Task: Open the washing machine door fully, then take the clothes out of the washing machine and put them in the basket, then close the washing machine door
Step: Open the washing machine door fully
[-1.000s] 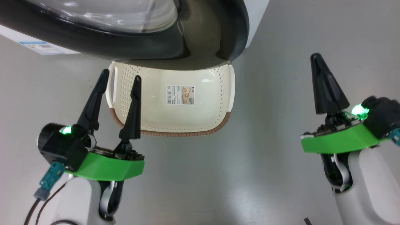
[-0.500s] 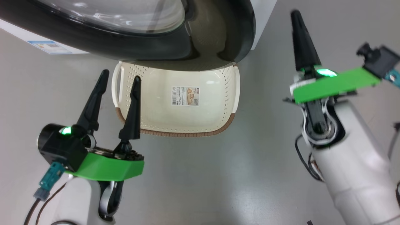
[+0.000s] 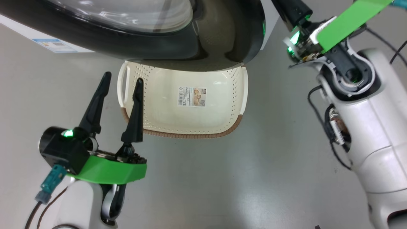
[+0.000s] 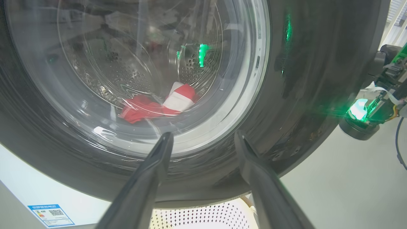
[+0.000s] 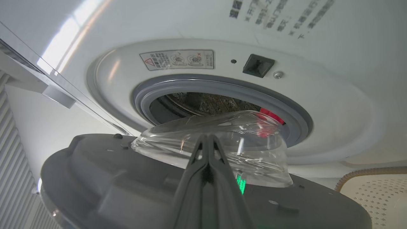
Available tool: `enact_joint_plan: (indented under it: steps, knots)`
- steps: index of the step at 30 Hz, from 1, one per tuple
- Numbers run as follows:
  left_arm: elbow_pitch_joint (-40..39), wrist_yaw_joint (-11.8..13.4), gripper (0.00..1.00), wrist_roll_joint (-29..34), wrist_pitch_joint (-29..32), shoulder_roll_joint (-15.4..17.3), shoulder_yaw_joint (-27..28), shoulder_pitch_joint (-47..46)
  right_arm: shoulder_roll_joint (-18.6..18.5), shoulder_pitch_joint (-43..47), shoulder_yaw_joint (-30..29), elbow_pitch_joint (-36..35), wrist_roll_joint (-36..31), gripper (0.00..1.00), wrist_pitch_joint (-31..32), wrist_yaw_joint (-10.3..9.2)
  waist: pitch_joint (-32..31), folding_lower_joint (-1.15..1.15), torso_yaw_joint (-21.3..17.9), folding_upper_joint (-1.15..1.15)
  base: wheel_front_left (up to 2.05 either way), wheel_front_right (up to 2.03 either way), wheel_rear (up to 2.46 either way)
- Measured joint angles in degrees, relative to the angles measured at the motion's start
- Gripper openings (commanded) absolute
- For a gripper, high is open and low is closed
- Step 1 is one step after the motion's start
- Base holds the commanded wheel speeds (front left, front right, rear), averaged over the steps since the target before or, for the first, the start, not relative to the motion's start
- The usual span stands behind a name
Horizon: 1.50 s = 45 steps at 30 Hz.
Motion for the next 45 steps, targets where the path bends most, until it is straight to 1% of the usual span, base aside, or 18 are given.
enact_joint_plan:
  steps: [5, 8, 13, 19, 25, 40, 45]
  knots:
    - [0.4, 0.0, 1.0, -0.4, 0.0, 0.0, -0.2, 0.0, -1.5, -1.2, 1.0, -0.2, 2.7, 0.0, 7.5, 0.0, -0.1, 0.0, 0.5, 0.0, 0.0, 0.0, 0.0]
    - [0.6, 0.0, 1.0, -0.5, 0.0, 0.0, -0.1, 0.0, -2.2, -1.4, 1.8, -0.9, 2.6, 0.0, 9.9, 0.0, -0.2, 0.0, 0.6, 0.0, 0.0, 0.0, 0.0]
    - [0.6, 0.0, 1.0, -1.4, 0.0, 0.0, -0.2, 0.0, -3.2, -1.4, 2.8, -2.7, 2.0, 0.0, 12.7, -0.02, -0.3, 0.0, 0.7, 0.0, 0.0, 0.0, 0.0]
    - [0.8, 0.0, 1.0, -1.5, 0.0, 0.0, -0.2, 0.0, -3.2, -0.9, 3.9, -4.5, 1.8, 0.0, 15.2, -0.09, -1.2, 0.0, 1.0, 0.0, 0.0, 0.0, 0.0]
    - [1.0, 0.0, 1.0, -2.3, 0.0, 0.0, -0.1, 0.4, -3.3, 1.4, 4.8, -5.0, 1.5, 0.0, 17.1, -0.09, -2.9, 0.0, 1.8, 0.0, 0.0, 0.0, 0.0]
    - [2.1, 0.1, 1.0, -3.0, 0.0, 0.0, 0.4, 5.5, -3.4, 9.3, 8.7, -6.0, 2.3, 0.0, 25.3, -0.09, -9.6, 0.0, 5.2, 0.0, 0.0, 0.0, 0.0]
    - [2.7, 0.7, 1.0, -3.3, 0.0, 0.0, 0.1, 7.6, -3.0, 12.4, 10.3, -5.5, 2.5, 0.0, 27.5, -0.09, -12.8, 0.0, 7.0, 0.0, 0.0, 0.0, 0.0]
